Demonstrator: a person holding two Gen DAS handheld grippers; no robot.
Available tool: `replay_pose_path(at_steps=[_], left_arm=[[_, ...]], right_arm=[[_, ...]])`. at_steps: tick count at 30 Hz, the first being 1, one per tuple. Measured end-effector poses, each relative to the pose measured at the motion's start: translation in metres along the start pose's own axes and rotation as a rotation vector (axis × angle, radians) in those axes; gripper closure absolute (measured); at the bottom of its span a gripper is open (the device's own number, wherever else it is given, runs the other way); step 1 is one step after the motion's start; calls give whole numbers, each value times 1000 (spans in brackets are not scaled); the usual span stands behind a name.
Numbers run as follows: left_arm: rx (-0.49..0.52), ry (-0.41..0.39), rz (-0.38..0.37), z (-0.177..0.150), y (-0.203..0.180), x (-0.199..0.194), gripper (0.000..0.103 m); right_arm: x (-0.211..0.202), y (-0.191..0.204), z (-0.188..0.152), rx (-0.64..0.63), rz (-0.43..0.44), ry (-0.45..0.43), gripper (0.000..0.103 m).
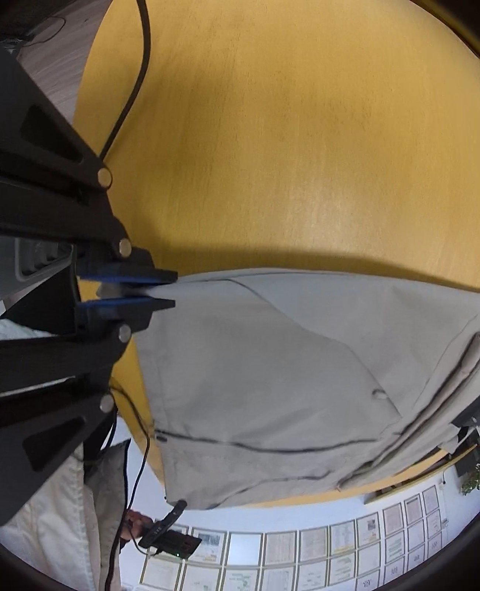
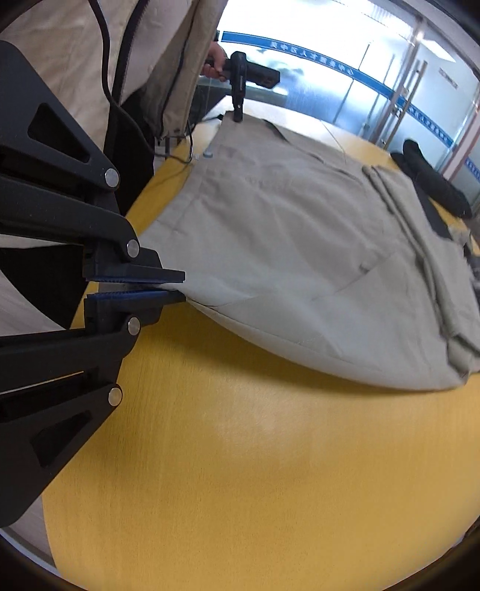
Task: Fold clothes
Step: 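Lift the folded edge with both grippers and fold it toward the collar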
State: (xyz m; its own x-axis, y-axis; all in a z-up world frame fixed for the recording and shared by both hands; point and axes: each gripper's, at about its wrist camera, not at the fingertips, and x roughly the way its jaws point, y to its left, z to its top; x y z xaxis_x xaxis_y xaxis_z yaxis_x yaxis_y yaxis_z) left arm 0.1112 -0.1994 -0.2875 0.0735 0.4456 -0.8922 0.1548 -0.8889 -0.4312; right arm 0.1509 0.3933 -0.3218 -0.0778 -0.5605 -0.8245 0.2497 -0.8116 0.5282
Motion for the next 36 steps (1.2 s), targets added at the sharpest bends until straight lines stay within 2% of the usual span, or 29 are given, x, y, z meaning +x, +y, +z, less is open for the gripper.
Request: replay_pose_path(at_steps=[4,6,8,14,18,23,28,34,36], left_arm=[[-20,19,-25,6,-12,-14,102],[-28,0,-47,9,-24,-27,102],[-21,-43,-81,13,-40,-46,102],[-50,-248,-233,46,-81,-118,102],[-92,-338,-341,87,-91,-149,102],[-144,-449,-475,140,-104,-186,101],[-179,-495,-567,221,-104,-199,101],[-181,-551,-618,327,-102,-208,101],[-184,-554,-599,365,-100,-198,101]], right_arm=[[-22,20,19,-51,40,-50,101],[-37,35,33,-88,63,-97,101],[-51,50,48,-133,89,-147,101],[-99,93,101,-268,197,-317,101],[-126,98,145,-298,246,-426,101],[-148,84,207,-247,264,-534,101],[-155,64,279,-174,240,-598,101],[-142,26,361,-84,190,-627,101],[-135,10,383,-62,179,-644,101]])
